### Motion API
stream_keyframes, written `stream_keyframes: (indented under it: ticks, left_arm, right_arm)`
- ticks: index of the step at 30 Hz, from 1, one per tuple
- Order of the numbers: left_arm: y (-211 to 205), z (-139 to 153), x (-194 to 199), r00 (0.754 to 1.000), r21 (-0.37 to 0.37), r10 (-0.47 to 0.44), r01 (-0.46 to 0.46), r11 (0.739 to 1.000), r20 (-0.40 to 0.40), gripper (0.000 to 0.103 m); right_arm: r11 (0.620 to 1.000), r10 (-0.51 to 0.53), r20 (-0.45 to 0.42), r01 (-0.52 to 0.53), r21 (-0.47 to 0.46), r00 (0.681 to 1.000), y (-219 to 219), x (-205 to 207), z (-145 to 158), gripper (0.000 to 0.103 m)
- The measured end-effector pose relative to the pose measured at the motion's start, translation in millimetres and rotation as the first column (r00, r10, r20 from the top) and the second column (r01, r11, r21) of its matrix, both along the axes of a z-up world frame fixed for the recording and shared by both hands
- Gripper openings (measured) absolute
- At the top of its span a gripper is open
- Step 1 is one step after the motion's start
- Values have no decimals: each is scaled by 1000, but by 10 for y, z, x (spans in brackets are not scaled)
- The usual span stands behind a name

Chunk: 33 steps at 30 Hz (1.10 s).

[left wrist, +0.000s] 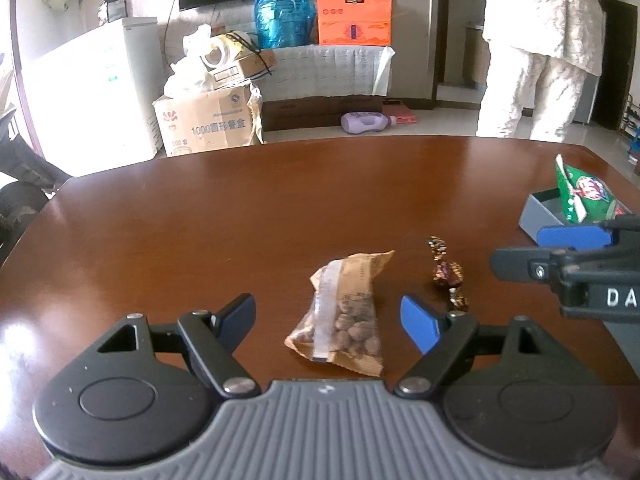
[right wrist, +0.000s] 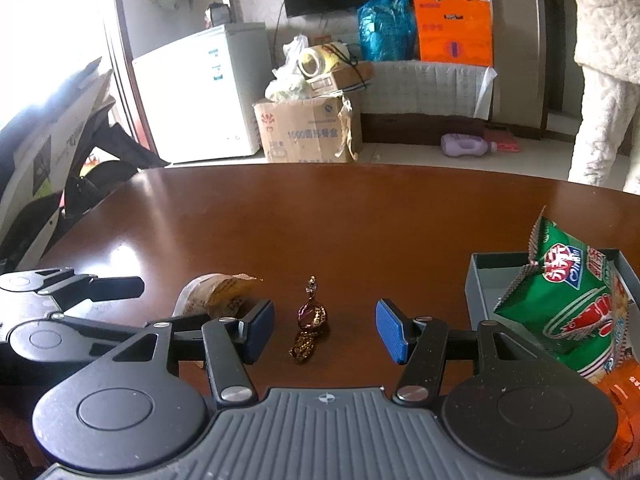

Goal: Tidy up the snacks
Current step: 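Grasp brown nut bag with left gripper while right gripper grasps gold-wrapped chocolate figure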

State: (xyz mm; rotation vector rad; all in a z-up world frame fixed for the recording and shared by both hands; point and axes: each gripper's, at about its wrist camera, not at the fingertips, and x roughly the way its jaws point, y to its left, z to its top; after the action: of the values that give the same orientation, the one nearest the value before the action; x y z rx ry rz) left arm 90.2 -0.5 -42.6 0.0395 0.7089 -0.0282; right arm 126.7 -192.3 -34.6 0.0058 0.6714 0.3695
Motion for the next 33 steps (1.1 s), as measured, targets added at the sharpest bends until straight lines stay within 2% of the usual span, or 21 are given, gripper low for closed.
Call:
stream_keyframes:
  ticks: [3,8,16,23,26,33]
  left_arm:
    - [65,-50,58,1000,-9,18,-18,1000,-8,81]
    - [103,-137,150,1000,-37,-2,1,999,-23,81]
    - [63,-187,261,1000,-17,-3,3,1000,-20,81]
    - [65,-244,367,1000,-25,-4,3,1000,-23,81]
    - [64,-296,378,1000,-28,3,-3,1000,-28,81]
    - [84,-343,413,999,-45,26,-27,999,-24,81]
  right_arm:
    - [1000,7,-10,-7,-6,1000,55,23,-45,57]
    - [999,23,-29,-24,-29,999,166,74,-134,56]
    - [998,41,-48,-43,-48,998,267,152,-225,54]
    - [998,31,-66,-35,-60,997,290,222,-324,50]
    - [997,32,-70,-37,-67,997,317,246,-355,45]
    - [996,26,-63,-31,-82,998,385,288,-404,44]
